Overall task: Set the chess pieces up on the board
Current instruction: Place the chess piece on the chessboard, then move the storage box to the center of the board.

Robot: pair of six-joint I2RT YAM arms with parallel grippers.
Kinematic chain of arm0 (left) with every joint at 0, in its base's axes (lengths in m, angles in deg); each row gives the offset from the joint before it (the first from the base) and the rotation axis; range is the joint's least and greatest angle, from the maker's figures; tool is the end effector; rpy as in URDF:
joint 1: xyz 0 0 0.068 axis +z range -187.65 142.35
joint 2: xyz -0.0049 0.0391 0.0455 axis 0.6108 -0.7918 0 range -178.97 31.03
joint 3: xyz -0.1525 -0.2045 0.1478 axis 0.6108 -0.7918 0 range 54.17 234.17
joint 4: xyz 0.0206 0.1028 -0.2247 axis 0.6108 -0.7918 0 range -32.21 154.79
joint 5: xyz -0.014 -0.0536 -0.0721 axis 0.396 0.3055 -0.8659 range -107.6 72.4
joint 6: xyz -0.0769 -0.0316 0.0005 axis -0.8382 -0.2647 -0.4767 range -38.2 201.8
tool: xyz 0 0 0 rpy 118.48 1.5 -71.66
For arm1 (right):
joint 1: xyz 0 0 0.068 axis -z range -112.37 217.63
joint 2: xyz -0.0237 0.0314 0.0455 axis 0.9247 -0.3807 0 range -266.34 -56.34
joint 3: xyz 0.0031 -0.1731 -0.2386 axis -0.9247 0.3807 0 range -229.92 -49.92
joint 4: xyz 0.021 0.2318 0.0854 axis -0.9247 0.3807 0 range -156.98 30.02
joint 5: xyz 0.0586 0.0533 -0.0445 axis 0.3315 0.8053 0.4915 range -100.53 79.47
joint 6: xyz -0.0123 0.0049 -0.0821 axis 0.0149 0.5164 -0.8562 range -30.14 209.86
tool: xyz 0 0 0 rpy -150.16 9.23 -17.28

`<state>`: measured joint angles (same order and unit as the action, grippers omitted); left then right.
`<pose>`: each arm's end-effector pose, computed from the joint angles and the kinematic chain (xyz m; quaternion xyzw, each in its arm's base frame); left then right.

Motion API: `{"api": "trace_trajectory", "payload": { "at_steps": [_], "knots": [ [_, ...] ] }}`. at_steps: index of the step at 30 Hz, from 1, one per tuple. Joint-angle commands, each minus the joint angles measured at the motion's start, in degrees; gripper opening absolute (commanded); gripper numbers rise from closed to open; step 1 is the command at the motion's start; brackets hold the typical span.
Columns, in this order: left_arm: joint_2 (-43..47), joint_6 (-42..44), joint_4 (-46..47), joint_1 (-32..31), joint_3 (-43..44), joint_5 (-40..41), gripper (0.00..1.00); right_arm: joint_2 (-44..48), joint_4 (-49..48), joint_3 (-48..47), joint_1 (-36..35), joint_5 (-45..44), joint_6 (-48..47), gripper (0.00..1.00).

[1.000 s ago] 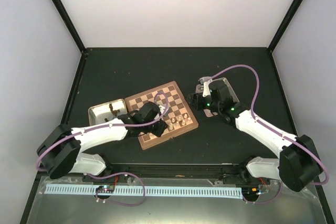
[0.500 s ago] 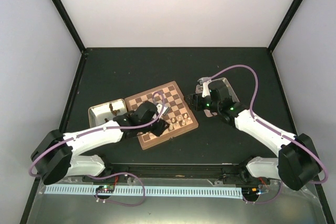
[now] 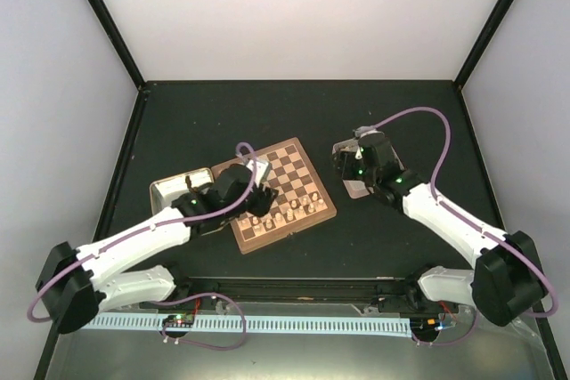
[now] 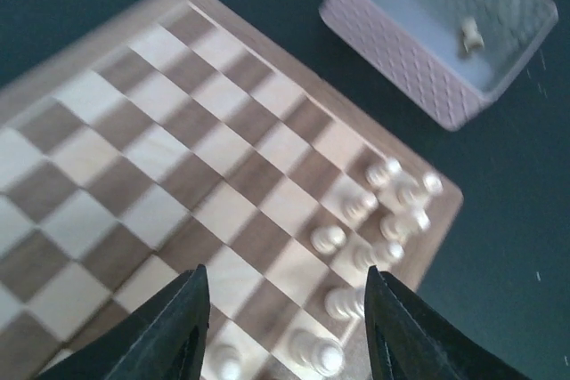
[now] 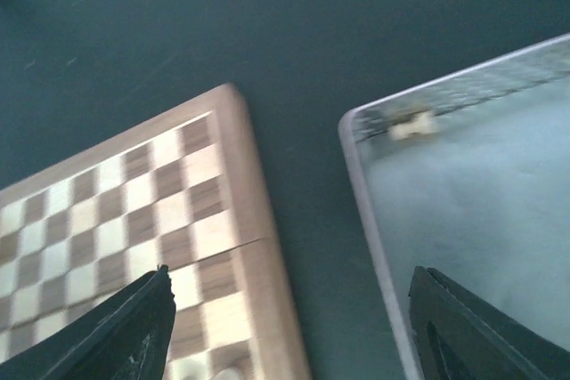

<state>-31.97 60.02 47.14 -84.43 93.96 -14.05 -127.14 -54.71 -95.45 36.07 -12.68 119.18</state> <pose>0.1651 -0.1689 0.2374 0.1842 0.8903 -0.2108 0.3593 0.2366 0.1421 0.2508 -0.0092 0.8969 0.2093 0.3895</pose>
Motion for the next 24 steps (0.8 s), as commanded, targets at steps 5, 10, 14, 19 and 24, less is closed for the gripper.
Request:
{"api": "trace_trajectory", "payload": {
  "at_steps": [5, 10, 14, 19, 24],
  "knots": [
    [11.9, -6.0, -1.4, 7.0, 0.1, 8.4, 0.58, -7.1, 5.0, -2.8, 12.8, -0.3, 5.6, 0.71],
    [16.8, -8.2, -0.2, 12.4, -2.7, 4.9, 0.63, -16.5, 4.0, -7.0, 17.7, 4.8, 7.0, 0.59],
    [17.4, -9.0, 0.6, 15.0, -4.3, 2.7, 0.66, -24.7, 4.1, -13.6, 18.0, 5.8, 5.5, 0.49],
    [16.0, -9.7, 1.8, 16.3, -5.2, 0.1, 0.66, -32.8, 3.6, -20.0, 18.0, 9.3, 4.1, 0.48],
    [15.1, -9.7, 2.8, 16.9, -5.4, -0.9, 0.66, -38.1, 2.0, -22.9, 18.0, 14.1, 7.2, 0.38]
  ]
}}
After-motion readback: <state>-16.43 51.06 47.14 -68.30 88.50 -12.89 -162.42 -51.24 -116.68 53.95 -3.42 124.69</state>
